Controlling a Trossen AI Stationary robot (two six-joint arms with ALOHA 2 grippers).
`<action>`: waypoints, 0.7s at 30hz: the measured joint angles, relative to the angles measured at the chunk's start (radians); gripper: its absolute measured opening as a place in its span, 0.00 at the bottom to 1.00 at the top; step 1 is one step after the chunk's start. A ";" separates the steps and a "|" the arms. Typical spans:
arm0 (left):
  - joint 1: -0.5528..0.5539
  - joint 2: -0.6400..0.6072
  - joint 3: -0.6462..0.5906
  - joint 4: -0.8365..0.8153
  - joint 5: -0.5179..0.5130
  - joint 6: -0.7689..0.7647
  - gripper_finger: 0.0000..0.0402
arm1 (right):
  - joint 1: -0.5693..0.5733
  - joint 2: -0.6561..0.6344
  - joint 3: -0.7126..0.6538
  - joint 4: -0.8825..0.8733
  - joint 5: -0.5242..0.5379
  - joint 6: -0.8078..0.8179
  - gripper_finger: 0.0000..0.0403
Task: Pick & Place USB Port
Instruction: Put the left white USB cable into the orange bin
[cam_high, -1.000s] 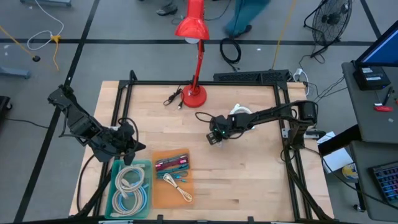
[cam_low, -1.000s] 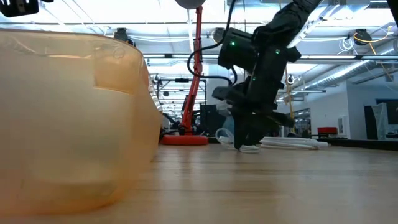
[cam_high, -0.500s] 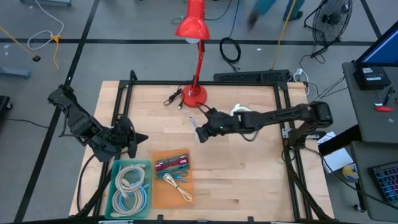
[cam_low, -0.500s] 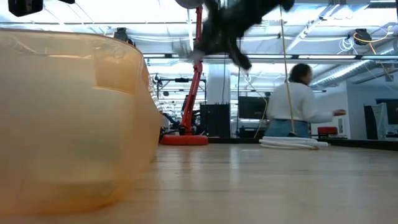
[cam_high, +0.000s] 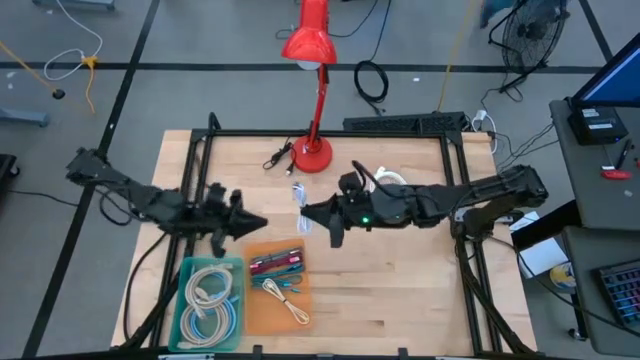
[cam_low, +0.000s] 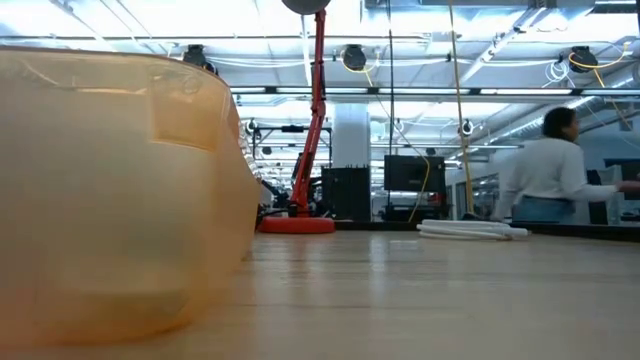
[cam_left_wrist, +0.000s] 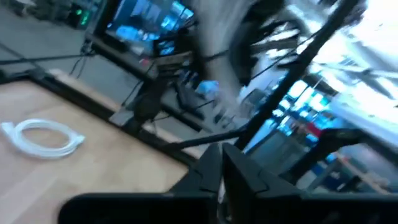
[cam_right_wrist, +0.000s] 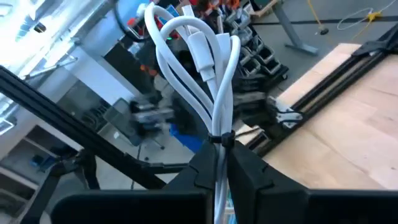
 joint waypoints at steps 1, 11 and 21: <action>0.032 0.011 -0.001 -0.012 0.030 -0.002 0.08 | 0.010 0.000 0.001 0.011 0.007 0.000 0.03; 0.226 0.153 0.005 0.230 0.297 -0.075 0.53 | 0.050 0.063 -0.002 0.037 0.018 0.055 0.02; 0.241 0.174 0.005 0.275 0.376 -0.082 0.44 | 0.058 0.155 -0.001 0.186 -0.008 0.098 0.02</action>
